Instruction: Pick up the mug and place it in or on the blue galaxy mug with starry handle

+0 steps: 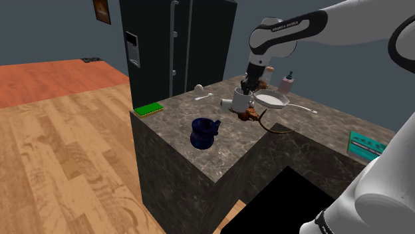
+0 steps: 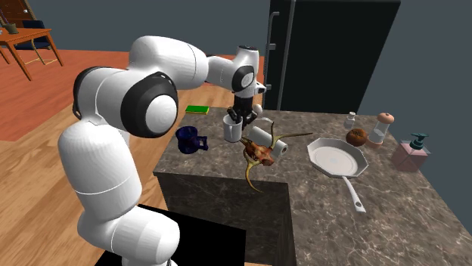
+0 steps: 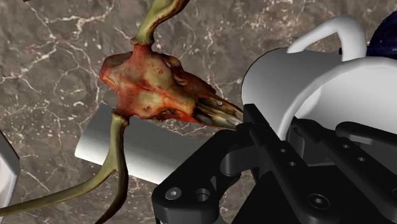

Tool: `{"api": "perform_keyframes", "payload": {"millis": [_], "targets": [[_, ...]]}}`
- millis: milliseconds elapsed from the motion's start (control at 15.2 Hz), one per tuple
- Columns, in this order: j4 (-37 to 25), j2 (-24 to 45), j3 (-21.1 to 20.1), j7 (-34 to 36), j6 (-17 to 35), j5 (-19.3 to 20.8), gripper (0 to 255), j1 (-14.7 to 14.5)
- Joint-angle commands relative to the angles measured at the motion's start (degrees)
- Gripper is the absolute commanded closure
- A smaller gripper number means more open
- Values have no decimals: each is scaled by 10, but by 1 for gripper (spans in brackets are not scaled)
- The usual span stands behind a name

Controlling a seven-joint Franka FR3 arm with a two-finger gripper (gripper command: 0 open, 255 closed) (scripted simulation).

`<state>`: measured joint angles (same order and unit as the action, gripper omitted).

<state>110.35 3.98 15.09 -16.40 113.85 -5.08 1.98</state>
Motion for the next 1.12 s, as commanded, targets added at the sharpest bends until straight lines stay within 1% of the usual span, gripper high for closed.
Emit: {"api": "perform_keyframes", "payload": {"millis": [0,726,1056], "targets": [[-10,-4,0,2,-14,2,255,0],[-76,-16,0,9,-92,7,255,0],[-44,-51,-33,79,-89,16,255,-35]]}}
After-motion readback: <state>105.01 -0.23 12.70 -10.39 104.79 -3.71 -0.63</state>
